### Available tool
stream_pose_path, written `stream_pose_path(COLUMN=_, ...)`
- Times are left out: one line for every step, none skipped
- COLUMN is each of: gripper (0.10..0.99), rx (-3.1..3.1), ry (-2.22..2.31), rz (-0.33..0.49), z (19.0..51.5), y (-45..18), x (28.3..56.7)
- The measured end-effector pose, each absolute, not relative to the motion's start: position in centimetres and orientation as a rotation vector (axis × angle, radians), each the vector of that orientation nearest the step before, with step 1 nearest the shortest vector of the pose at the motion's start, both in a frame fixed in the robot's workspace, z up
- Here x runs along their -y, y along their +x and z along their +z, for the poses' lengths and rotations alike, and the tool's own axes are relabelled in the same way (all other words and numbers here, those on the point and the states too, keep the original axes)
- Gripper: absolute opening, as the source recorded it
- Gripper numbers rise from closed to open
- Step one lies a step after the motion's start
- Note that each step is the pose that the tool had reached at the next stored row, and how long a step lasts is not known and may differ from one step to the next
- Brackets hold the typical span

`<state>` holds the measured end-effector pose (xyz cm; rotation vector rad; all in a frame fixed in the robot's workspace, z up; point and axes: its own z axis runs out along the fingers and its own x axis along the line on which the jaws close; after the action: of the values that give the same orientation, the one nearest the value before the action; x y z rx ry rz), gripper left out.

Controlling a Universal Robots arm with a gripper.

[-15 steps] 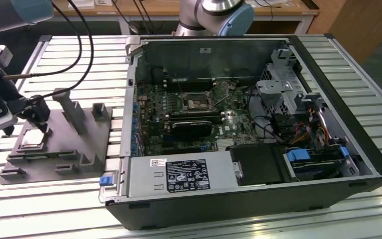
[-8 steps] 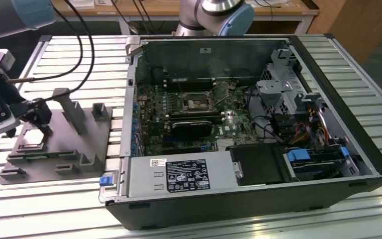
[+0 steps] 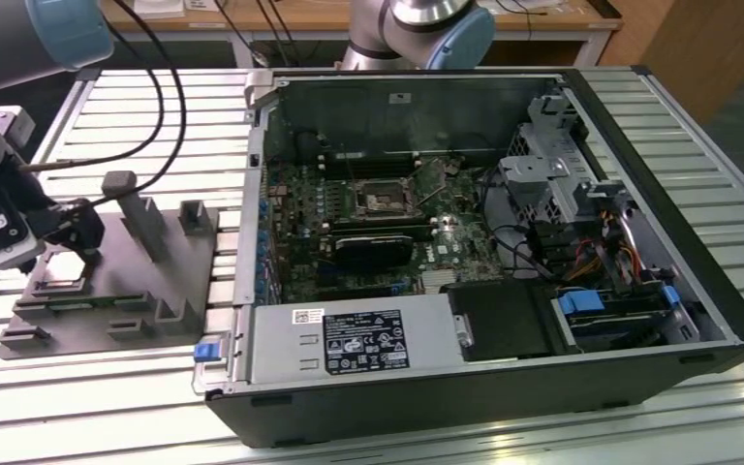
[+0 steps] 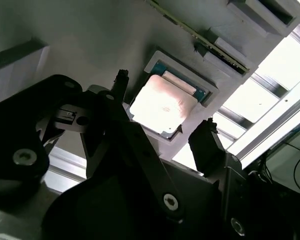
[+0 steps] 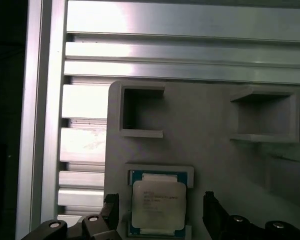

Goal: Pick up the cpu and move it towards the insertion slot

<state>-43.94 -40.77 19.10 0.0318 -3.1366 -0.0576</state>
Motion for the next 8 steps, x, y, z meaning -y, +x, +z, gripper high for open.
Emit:
stream_pose_path(gripper=0.765, rx=3.137, ry=0.032, rz=-0.058, z=19.02, y=-43.93, x=40.77)
stream_pose_path(gripper=0.765, rx=3.137, ry=0.031, rz=-0.058, z=18.94, y=-43.93, x=40.78)
stream_pose_path(gripper=0.765, rx=3.137, ry=0.031, rz=-0.058, z=18.87, y=-43.93, x=40.78)
stream_pose_path(gripper=0.765, rx=3.137, ry=0.031, rz=-0.058, z=18.77, y=-43.93, x=40.79)
stream_pose_path(gripper=0.765, rx=3.137, ry=0.031, rz=-0.058, z=18.67, y=-43.93, x=40.80)
stream_pose_path(gripper=0.753, rx=3.137, ry=0.031, rz=-0.058, z=18.59, y=-43.94, x=40.80)
stream_pose_path(gripper=0.753, rx=3.136, ry=0.031, rz=-0.057, z=18.55, y=-43.94, x=40.80)
stream_pose_path(gripper=0.686, rx=3.136, ry=0.031, rz=-0.059, z=18.55, y=-43.94, x=40.80)
